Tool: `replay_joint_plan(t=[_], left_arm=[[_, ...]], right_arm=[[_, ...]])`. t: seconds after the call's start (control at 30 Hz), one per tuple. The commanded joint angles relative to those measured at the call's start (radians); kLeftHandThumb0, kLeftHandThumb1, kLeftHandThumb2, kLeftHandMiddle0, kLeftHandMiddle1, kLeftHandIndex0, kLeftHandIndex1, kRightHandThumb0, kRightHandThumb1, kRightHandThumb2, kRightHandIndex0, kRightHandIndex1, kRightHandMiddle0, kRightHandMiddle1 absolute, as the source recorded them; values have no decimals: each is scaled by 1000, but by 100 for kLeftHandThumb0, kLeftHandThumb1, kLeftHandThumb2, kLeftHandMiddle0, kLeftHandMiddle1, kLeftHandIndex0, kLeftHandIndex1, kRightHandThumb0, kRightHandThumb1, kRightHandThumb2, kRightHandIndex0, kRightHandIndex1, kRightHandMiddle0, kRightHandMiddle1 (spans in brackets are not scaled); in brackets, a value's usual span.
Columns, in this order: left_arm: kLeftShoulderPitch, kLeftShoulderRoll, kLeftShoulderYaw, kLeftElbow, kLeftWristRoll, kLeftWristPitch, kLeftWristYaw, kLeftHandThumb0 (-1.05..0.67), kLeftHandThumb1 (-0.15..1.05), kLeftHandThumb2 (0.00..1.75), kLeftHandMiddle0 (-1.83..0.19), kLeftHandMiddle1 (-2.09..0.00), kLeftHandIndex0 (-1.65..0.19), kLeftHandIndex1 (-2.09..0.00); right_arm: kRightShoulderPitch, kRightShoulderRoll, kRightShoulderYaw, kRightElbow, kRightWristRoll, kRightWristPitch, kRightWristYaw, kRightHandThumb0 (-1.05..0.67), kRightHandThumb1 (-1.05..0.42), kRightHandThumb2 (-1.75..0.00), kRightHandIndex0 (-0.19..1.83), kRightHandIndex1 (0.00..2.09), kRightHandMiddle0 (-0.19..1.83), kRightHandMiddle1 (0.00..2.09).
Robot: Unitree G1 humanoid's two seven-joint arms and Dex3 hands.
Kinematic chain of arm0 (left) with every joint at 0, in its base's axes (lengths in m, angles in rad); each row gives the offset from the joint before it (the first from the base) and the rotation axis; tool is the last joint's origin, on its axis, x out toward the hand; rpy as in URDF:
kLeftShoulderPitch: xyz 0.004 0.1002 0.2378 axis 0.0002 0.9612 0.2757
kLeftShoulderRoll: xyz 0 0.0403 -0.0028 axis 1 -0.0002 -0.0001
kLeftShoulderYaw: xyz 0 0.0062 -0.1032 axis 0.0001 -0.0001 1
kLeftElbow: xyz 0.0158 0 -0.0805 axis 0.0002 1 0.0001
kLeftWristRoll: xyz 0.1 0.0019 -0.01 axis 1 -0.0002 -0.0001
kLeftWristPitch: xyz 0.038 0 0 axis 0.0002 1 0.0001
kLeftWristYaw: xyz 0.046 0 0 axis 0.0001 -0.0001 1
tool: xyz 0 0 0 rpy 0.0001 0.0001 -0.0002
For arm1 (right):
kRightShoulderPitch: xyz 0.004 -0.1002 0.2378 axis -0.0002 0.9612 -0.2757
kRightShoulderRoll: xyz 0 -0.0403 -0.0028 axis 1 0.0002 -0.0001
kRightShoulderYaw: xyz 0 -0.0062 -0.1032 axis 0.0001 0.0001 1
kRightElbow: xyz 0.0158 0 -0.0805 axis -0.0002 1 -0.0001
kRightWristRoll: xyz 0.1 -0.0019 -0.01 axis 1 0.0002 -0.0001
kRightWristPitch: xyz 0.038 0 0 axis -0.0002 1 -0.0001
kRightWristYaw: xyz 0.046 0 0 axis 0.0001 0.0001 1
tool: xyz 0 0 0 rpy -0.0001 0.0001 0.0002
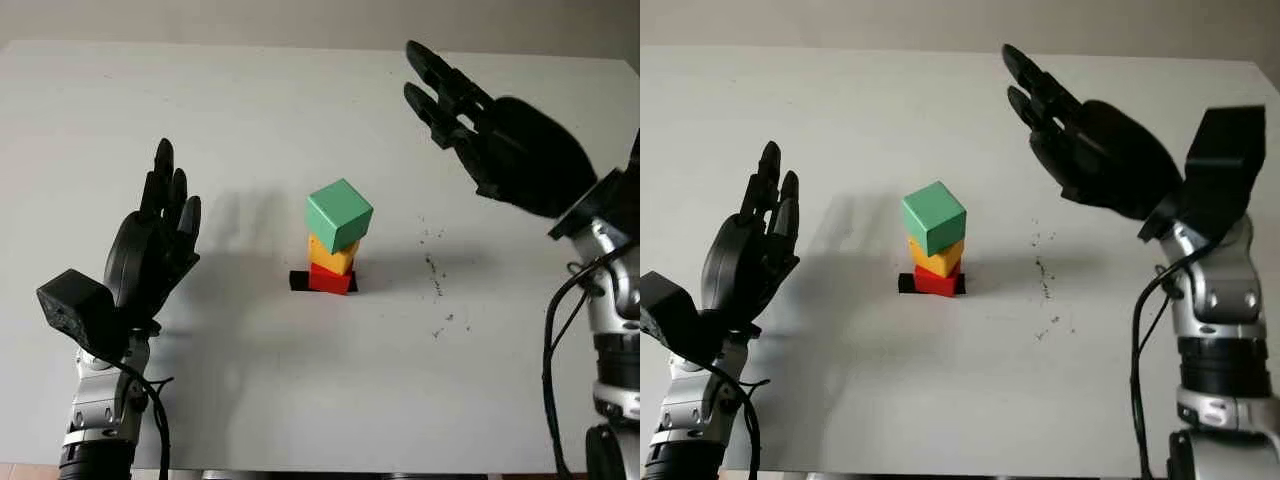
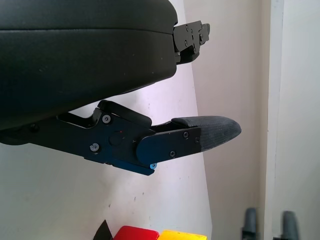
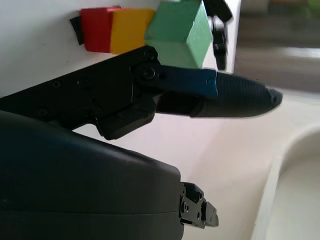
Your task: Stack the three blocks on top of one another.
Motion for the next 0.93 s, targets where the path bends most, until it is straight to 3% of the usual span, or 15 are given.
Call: replay_joint_plan(t=[0.0,0.27,0.67,0.9], left_arm=[[16,-1,4,-8,-10,-2,-6,-64,105,57,19,0,19,0],[22,-3,1,-9,-12,-8,-9,-65,105,57,19,0,19,0],[27,-20,-2,-8,-6,-30,2,-65,105,59,19,0,19,0],[18,-27,-7,3,5,-43,12,-65,105,58,19,0,19,0]], right_arm=[[70,61,-3,-56,-1,-5,-75,-87,-105,-77,-19,0,-19,0],[189,200,62,-124,-86,-50,-287,-81,-105,-78,-19,0,-19,0],[264,306,109,44,-222,-300,-451,-79,-105,-81,-19,0,-19,0],[302,332,114,63,-272,-319,-528,-78,-105,-77,-19,0,-19,0]])
